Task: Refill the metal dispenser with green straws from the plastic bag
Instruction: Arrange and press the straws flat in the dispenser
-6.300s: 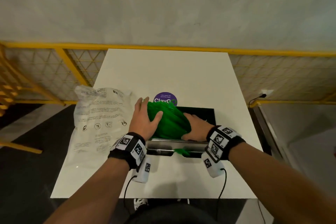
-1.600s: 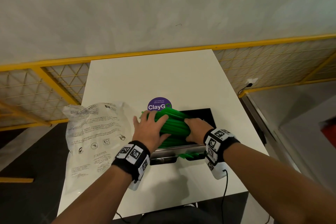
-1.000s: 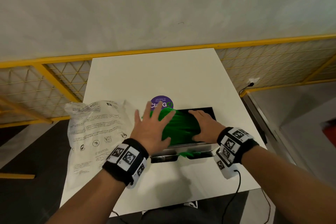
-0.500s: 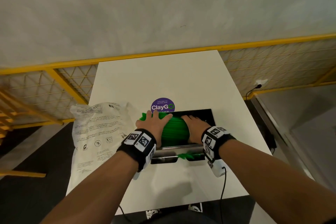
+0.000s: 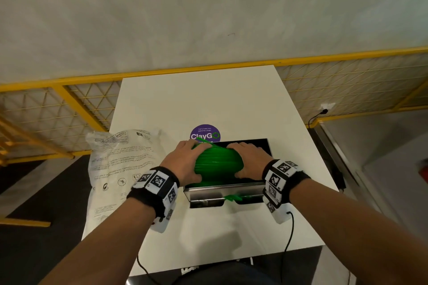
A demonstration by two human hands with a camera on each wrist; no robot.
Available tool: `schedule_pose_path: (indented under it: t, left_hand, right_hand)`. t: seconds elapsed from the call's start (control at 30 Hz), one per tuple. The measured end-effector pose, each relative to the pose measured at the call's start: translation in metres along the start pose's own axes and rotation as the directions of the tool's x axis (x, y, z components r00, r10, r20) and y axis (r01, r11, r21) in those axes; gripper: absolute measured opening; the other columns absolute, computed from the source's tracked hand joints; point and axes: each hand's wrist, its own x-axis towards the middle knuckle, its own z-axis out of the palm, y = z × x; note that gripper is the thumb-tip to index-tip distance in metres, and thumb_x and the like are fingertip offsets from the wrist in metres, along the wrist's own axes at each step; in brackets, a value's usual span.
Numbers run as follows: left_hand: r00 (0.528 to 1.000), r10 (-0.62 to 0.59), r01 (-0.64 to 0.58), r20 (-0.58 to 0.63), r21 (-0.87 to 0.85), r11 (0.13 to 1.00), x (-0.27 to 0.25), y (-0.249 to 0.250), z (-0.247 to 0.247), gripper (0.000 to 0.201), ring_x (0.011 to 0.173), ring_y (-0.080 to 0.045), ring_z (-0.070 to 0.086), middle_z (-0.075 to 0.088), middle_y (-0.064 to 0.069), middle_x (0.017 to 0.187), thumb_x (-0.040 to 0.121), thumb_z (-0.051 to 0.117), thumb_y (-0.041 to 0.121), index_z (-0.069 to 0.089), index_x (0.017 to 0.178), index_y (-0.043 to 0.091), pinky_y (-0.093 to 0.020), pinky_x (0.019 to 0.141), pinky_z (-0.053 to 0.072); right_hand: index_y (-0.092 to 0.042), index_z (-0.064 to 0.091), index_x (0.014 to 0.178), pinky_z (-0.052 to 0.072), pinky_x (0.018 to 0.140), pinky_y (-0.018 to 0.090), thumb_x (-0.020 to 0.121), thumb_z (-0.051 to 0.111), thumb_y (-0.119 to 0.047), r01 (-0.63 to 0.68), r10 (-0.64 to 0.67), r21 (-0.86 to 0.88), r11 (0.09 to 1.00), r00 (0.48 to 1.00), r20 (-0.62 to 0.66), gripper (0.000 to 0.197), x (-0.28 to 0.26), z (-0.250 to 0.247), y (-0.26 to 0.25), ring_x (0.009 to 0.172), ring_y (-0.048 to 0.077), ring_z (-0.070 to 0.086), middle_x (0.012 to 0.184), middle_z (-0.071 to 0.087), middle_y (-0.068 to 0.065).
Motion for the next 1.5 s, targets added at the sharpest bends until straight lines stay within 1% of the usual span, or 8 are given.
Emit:
schedule_pose_path:
  t: [0.17,0.27,0.5,0.7,0.83,1.07,1.27,1.5]
  left_hand:
    - [0.997,0.010,-0.011,-0.070,-0.011,1.000,-0.005,0.003,0.001,0.095,0.143,-0.024,0.001,0.007,0.003,0.155,0.074,0.073,0.043,0.010,0.146,0.046,-0.052,0.107,0.030]
    - [0.986,0.007,-0.014,-0.166,-0.045,0.999,-0.009,-0.001,-0.006,0.089,0.141,-0.022,0.010,0.017,0.001,0.154,0.078,0.070,0.039,0.014,0.146,0.043,-0.047,0.106,0.033]
    - [0.996,-0.006,0.007,-0.093,0.015,1.000,-0.018,0.005,-0.004,0.085,0.143,-0.025,0.003,0.009,-0.002,0.156,0.081,0.062,0.031,0.009,0.147,0.041,-0.052,0.114,0.018]
    - [0.952,0.034,-0.055,-0.303,-0.058,0.997,-0.030,0.024,-0.006,0.064,0.138,-0.020,0.018,0.027,0.002,0.148,0.083,0.054,0.023,0.031,0.143,0.030,-0.044,0.108,0.028]
    - [0.996,0.066,-0.056,-0.052,0.176,0.983,-0.025,0.031,0.015,0.071,0.143,-0.026,0.006,0.014,-0.002,0.153,0.086,0.049,0.054,0.014,0.146,0.038,-0.053,0.113,0.014]
    - [0.999,0.019,-0.008,-0.039,0.277,0.961,-0.020,0.026,0.003,0.075,0.141,-0.024,0.011,0.017,-0.002,0.153,0.085,0.058,0.026,0.016,0.146,0.035,-0.052,0.110,0.013]
    - [0.982,0.145,-0.110,-0.117,0.264,0.958,-0.033,0.076,-0.010,0.066,0.129,-0.027,0.030,0.031,-0.004,0.143,0.081,0.050,0.035,0.023,0.141,0.028,-0.046,0.099,0.030]
    - [0.999,0.011,0.004,-0.050,0.301,0.954,-0.006,0.058,0.012,0.060,0.128,-0.028,0.031,0.036,-0.006,0.140,0.090,0.045,0.021,0.020,0.144,0.025,-0.049,0.102,0.029]
  right_hand:
    - [-0.019,0.038,0.139,0.041,0.101,0.038,0.078,0.075,-0.027,-0.047,0.049,0.135,0.990,0.999,-0.014,0.071,-0.010,0.003,0.010,0.120,0.025,0.049,0.132,0.048,0.006]
    - [-0.022,0.038,0.140,0.038,0.104,0.035,0.079,0.073,-0.024,0.008,0.011,0.192,0.981,0.995,-0.100,0.070,-0.015,-0.002,0.013,0.125,0.022,0.044,0.135,0.046,0.004]
    - [-0.024,0.027,0.146,0.038,0.106,0.041,0.079,0.071,-0.031,-0.010,0.031,0.214,0.977,0.995,-0.093,0.080,-0.023,0.003,0.009,0.127,0.023,0.038,0.138,0.038,0.004]
    - [-0.019,0.034,0.142,0.043,0.100,0.039,0.091,0.058,-0.028,-0.046,0.058,0.161,0.986,0.996,-0.071,0.057,-0.020,0.018,0.002,0.119,0.026,0.050,0.134,0.044,0.007]
    - [-0.013,0.045,0.132,0.043,0.094,0.037,0.094,0.054,-0.027,-0.036,0.048,0.081,0.996,0.987,-0.151,0.041,-0.013,0.018,-0.005,0.112,0.028,0.051,0.123,0.050,0.008]
    - [-0.019,0.039,0.136,0.039,0.101,0.044,0.081,0.063,-0.029,-0.060,0.069,0.062,0.996,0.985,-0.157,0.061,-0.024,0.019,0.004,0.123,0.025,0.036,0.134,0.038,0.004]
    - [-0.016,0.039,0.135,0.040,0.099,0.047,0.094,0.049,-0.029,-0.120,0.119,-0.050,0.992,0.993,-0.023,0.045,-0.019,0.018,-0.005,0.122,0.032,0.042,0.131,0.042,0.009]
    - [-0.016,0.042,0.132,0.045,0.093,0.044,0.088,0.060,-0.040,-0.071,0.073,-0.053,0.996,0.996,0.047,0.053,-0.010,0.001,-0.010,0.112,0.031,0.049,0.124,0.042,0.009]
